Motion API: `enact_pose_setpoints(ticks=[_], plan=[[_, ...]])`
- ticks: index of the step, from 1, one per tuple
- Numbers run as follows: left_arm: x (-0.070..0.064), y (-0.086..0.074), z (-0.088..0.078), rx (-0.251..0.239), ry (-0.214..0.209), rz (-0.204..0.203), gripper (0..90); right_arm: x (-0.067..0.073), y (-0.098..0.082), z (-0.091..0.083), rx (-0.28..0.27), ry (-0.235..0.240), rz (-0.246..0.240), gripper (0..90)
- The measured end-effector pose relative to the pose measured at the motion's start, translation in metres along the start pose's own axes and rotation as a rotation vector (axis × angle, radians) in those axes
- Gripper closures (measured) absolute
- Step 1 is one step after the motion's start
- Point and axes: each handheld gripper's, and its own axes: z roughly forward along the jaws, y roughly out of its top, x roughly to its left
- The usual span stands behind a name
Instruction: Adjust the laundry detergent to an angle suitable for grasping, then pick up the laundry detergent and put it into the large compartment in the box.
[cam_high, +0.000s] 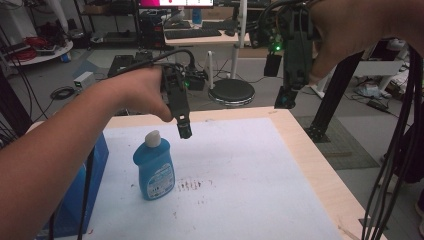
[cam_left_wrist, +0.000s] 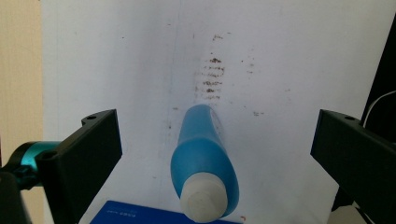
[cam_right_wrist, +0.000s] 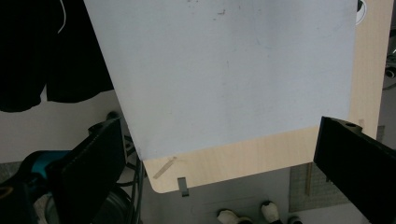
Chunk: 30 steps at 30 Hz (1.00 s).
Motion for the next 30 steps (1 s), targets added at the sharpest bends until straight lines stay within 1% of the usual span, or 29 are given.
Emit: enact_pose_setpoints(ticks=[3,5,8,9,12,14,21,23,25,30], plan=[[-0.001,0.001,0.000,-0.002,-0.002,0.000,1.7,0.000,-0.001,0.000,0.005,-0.003,0.004,1.5],[-0.001,0.001,0.001,0.004,-0.003,0.002,1.7,0.000,-0.003,0.000,0.011,-0.006,0.006,1.5],[-0.001,0.002,0.001,0.004,-0.007,0.000,1.7,0.000,-0.005,0.000,0.013,-0.010,-0.002,1.5],[-0.001,0.002,0.001,0.007,-0.002,-0.004,1.7,0.002,-0.006,-0.001,0.011,-0.012,0.006,1.5],[-0.003,0.002,0.000,0.006,0.002,-0.009,1.7,0.002,-0.007,-0.003,0.006,-0.014,-0.005,1.5],[-0.006,0.001,-0.002,0.001,0.006,-0.009,1.7,0.003,-0.007,-0.004,0.005,-0.022,-0.002,1.5],[-0.011,-0.002,0.002,0.003,0.000,-0.015,1.7,0.008,-0.004,-0.003,0.021,-0.026,0.001,1.5],[-0.013,-0.002,0.005,0.011,-0.001,-0.012,1.7,0.010,0.000,-0.002,0.019,-0.027,-0.011,1.5],[-0.013,-0.001,0.005,0.014,0.000,-0.012,1.7,0.011,0.001,-0.002,0.021,-0.030,-0.010,1.5],[-0.015,0.001,0.005,0.007,-0.004,-0.007,1.7,0.012,0.002,-0.001,0.021,-0.028,-0.016,1.5]])
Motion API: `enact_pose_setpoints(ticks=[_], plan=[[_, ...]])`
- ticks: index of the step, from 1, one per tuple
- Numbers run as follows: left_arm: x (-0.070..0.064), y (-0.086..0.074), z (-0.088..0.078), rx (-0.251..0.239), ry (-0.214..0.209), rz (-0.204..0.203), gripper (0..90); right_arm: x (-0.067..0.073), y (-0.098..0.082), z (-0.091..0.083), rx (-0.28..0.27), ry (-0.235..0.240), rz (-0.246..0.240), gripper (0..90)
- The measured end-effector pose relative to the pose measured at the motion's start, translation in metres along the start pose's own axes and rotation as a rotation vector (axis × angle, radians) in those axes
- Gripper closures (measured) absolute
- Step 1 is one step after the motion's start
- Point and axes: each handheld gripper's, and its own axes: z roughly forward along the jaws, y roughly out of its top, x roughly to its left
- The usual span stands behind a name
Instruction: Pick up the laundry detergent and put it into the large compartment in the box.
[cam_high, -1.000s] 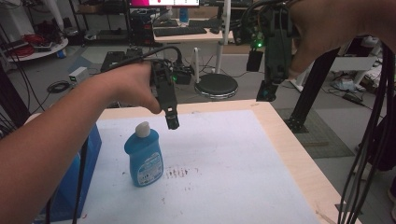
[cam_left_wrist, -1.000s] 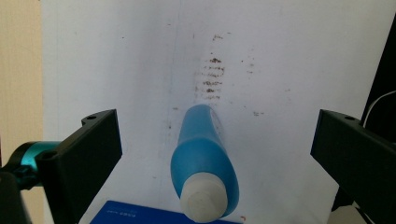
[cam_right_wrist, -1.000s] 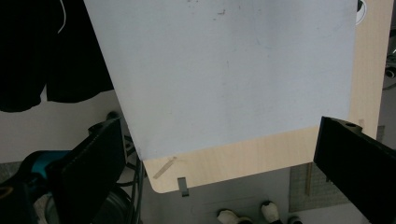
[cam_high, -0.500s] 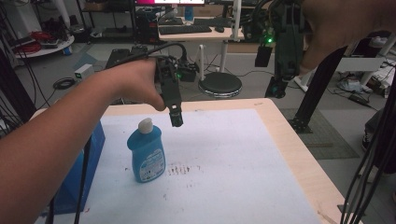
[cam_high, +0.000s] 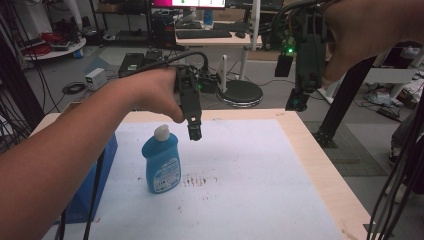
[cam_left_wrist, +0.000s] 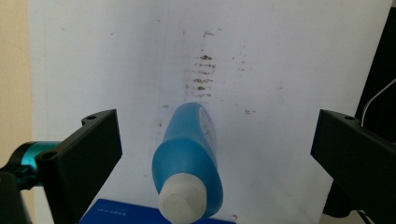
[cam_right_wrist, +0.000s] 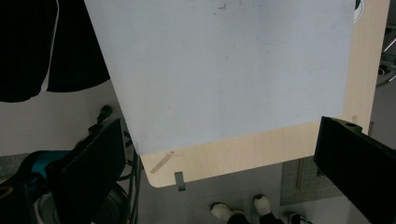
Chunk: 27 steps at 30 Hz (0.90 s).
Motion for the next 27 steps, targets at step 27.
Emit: enact_pose_setpoints(ticks=[27], plan=[[-0.001,-0.036,-0.017,-0.035,0.038,-0.179,1.8,0.003,0.000,0.002,0.000,-0.020,0.009,1.5]])
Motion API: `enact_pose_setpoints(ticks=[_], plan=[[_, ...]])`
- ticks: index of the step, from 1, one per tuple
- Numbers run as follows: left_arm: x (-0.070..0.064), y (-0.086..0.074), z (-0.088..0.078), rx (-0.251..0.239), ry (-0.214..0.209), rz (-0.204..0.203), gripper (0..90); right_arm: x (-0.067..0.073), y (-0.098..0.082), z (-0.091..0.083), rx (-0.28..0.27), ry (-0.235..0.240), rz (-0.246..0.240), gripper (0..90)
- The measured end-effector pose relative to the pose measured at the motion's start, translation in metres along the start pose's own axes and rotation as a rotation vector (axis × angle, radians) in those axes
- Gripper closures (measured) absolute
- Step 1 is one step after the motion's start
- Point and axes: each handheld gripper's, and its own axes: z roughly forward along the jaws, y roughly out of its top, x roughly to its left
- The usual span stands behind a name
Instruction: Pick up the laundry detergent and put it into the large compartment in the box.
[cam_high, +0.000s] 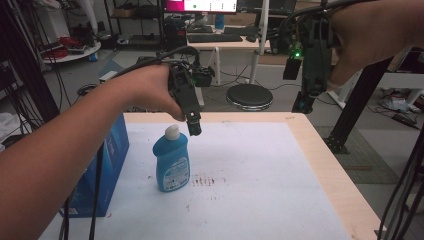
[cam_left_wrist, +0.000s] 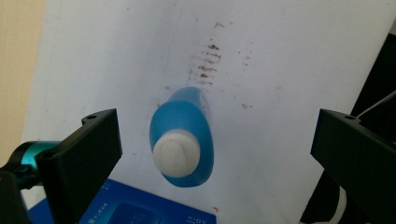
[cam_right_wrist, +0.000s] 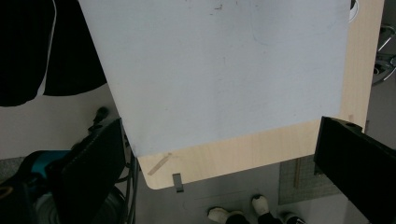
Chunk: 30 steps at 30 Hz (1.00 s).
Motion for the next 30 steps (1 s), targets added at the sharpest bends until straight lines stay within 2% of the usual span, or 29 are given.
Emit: enact_pose_setpoints(ticks=[7,12,15,16,30], plan=[[0.007,-0.022,0.004,-0.021,0.005,-0.085,1.8,0.001,0.002,0.002,0.002,-0.002,-0.007,1.5],[0.012,-0.032,0.010,-0.032,-0.002,-0.126,1.8,0.001,0.007,0.004,0.005,0.002,-0.013,1.5],[0.014,-0.035,0.014,-0.034,-0.005,-0.133,1.7,0.000,0.008,0.005,0.003,0.004,-0.018,1.5],[0.016,-0.038,0.018,-0.038,-0.005,-0.151,1.8,0.001,0.010,0.005,0.007,0.003,-0.019,1.5],[0.018,-0.037,0.044,-0.011,-0.011,-0.160,1.8,0.001,0.012,0.007,0.011,0.006,-0.020,1.5]])
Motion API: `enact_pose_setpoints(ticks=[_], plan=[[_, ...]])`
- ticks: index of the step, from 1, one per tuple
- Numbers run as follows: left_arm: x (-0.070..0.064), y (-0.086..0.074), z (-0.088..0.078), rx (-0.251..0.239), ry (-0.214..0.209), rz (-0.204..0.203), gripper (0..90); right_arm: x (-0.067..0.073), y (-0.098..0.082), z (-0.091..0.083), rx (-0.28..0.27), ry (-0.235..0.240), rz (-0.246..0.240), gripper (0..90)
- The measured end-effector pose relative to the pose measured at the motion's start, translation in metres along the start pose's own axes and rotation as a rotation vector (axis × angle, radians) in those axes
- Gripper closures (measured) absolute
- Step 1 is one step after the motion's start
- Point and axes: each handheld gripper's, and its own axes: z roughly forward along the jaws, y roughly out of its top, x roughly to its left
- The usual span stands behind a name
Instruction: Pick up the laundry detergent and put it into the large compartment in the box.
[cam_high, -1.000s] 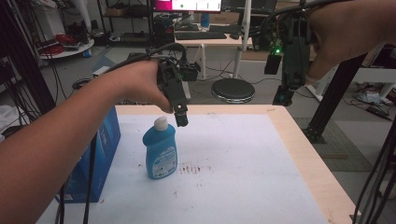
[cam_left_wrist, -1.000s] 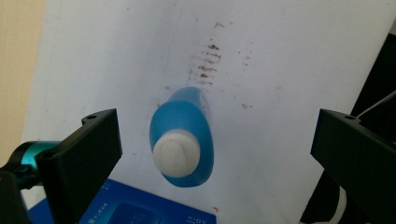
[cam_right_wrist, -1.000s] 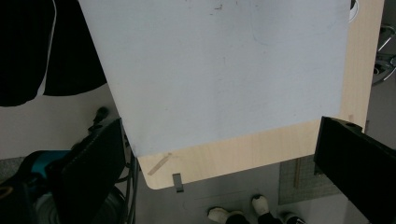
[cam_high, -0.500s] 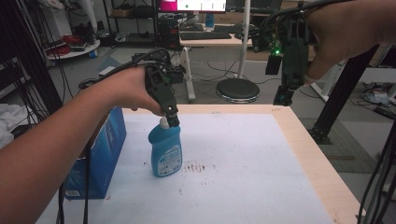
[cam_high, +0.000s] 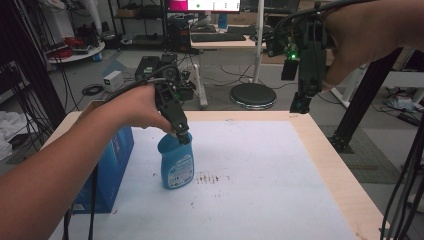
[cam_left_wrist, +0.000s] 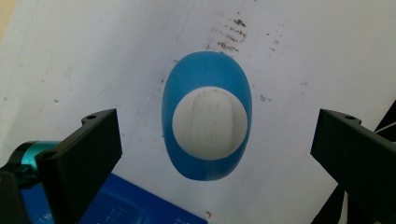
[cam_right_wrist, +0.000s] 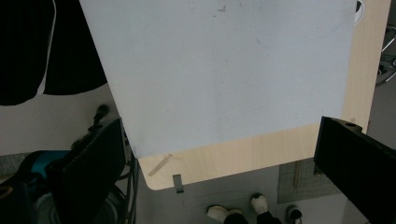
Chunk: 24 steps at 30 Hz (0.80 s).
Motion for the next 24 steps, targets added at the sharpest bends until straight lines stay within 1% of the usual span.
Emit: enact_pose_setpoints(ticks=[1,2,5,7,8,11,13,14,21,24], plan=[[0.000,0.000,0.000,0.000,0.000,0.000,1.8,0.000,0.000,0.000,0.000,0.000,0.000,1.5],[0.000,0.001,0.004,0.004,0.003,0.002,1.8,0.000,0.000,0.000,0.002,0.000,0.005,1.5],[0.000,0.001,0.009,0.005,0.003,-0.007,1.8,0.000,0.002,0.002,0.005,0.001,-0.001,1.5],[0.002,0.002,0.016,0.011,-0.008,-0.009,1.8,0.000,0.002,0.004,0.003,0.006,0.003,1.5],[0.002,0.002,0.019,0.015,-0.007,-0.007,1.7,0.000,0.002,0.004,0.003,0.006,-0.001,1.5],[0.003,0.002,0.025,0.027,0.003,-0.019,1.8,0.000,0.003,0.005,0.005,0.007,-0.002,1.5],[0.003,0.003,0.028,0.029,0.018,-0.014,1.8,-0.001,0.004,0.006,0.010,0.008,-0.009,1.5],[0.002,0.003,0.029,0.027,0.022,-0.023,1.8,-0.001,0.005,0.006,0.010,0.007,-0.012,1.5],[0.003,0.004,0.036,0.023,0.052,-0.053,1.8,-0.001,0.007,0.007,0.009,0.006,-0.013,1.5],[0.004,0.003,0.039,0.015,0.057,-0.075,1.7,-0.001,0.008,0.007,0.006,0.007,-0.015,1.5]])
